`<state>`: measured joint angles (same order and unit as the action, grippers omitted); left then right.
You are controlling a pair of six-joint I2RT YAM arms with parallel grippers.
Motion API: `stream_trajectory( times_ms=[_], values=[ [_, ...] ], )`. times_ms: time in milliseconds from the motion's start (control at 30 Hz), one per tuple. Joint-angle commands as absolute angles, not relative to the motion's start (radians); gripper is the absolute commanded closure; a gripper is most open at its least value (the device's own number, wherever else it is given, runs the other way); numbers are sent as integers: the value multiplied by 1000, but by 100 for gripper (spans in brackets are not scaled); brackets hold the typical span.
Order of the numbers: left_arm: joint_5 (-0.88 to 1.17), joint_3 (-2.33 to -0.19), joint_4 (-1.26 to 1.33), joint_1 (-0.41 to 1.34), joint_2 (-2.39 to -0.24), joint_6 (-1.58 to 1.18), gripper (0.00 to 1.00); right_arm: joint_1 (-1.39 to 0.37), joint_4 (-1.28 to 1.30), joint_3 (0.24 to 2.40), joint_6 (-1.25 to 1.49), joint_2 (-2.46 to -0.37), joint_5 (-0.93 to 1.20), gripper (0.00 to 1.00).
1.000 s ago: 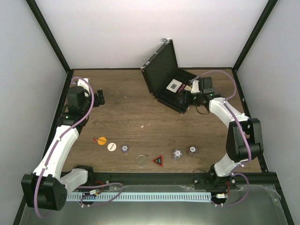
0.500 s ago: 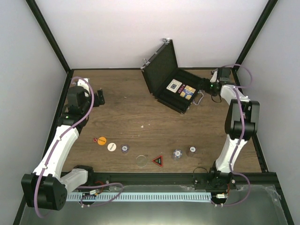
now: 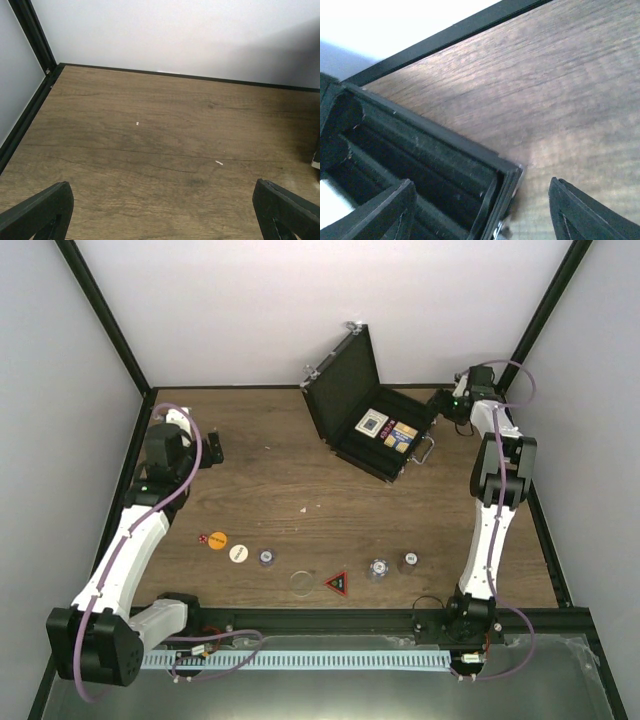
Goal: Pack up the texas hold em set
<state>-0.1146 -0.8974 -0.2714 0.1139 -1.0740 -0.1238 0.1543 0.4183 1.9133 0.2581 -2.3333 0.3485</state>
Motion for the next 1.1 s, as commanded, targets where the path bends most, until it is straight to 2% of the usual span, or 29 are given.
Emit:
stream_trajectory(
  times_ms=[0, 267, 600, 767, 1067],
  values=[
    [-125, -897, -270, 115, -1083, -115, 0, 170, 534, 2084, 197, -2431, 372, 26],
    [-113, -902, -274, 115, -1103, -118, 0, 170, 608, 2281, 62, -2572, 484, 25],
    [-136, -903, -278, 114, -1115, -112, 0, 169, 600, 2297, -86, -2592, 665, 25],
    [-149, -903, -277, 115, -1118, -106, 0, 155, 647, 2242, -150, -2544, 716, 27],
    [-132, -909, -276, 115, -1130, -110, 0, 108, 655, 1987, -194, -2344, 750, 32]
  ],
)
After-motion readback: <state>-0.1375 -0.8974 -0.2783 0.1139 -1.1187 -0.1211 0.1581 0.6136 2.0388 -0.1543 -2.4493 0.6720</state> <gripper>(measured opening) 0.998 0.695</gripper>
